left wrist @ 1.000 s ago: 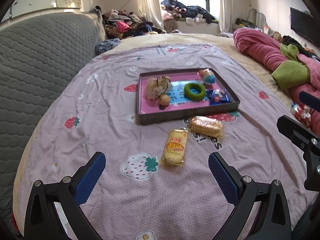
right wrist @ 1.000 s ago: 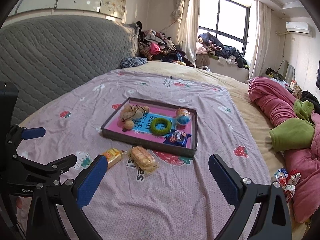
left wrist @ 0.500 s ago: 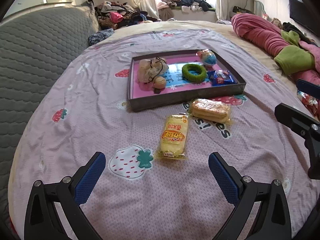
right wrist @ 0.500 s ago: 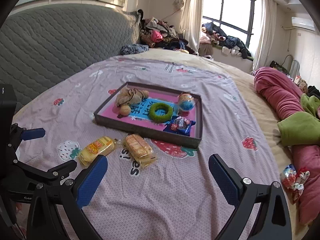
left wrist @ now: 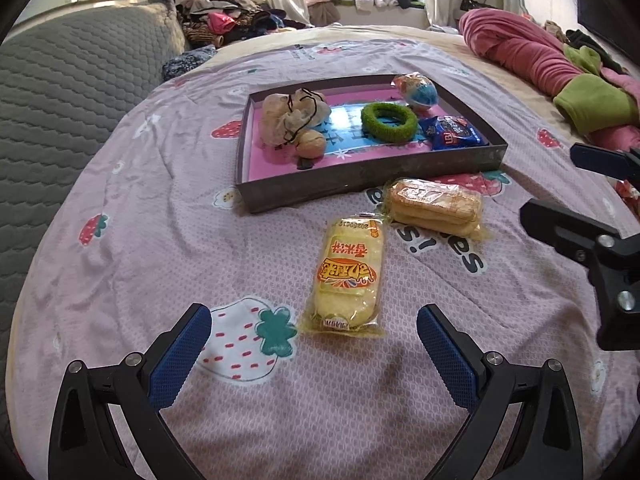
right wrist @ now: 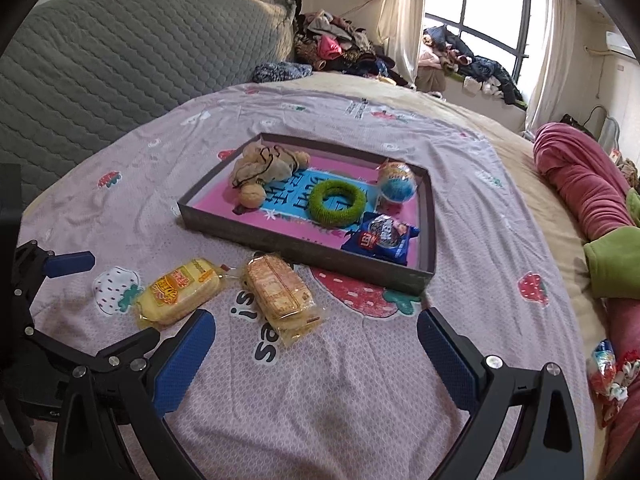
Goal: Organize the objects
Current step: 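Grasp the yellow cake pack with the left gripper while the right grasps the bread-slice pack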
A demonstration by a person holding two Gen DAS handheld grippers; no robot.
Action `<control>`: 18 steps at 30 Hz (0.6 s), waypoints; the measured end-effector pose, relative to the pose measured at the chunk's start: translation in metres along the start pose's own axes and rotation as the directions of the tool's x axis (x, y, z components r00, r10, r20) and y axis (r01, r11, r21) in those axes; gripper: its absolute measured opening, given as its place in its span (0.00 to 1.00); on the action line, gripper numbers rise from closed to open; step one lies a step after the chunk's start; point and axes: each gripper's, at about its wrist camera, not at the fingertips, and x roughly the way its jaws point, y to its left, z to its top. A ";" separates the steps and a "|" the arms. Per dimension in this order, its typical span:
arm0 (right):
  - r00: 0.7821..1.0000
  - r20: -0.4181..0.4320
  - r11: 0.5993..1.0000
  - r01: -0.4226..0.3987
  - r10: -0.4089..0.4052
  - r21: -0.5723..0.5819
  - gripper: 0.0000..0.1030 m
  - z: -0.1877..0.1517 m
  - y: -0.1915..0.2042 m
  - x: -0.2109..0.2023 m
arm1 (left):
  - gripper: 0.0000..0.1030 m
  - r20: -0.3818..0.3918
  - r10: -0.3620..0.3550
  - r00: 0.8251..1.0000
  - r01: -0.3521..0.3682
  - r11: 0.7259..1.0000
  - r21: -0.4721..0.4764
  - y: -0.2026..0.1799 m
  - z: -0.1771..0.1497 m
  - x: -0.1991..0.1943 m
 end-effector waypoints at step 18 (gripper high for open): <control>0.995 -0.087 0.999 -0.049 0.047 -0.023 0.99 0.013 0.002 0.060 | 1.00 -0.024 -0.018 1.000 0.018 1.000 -0.021 0.003 0.010 0.034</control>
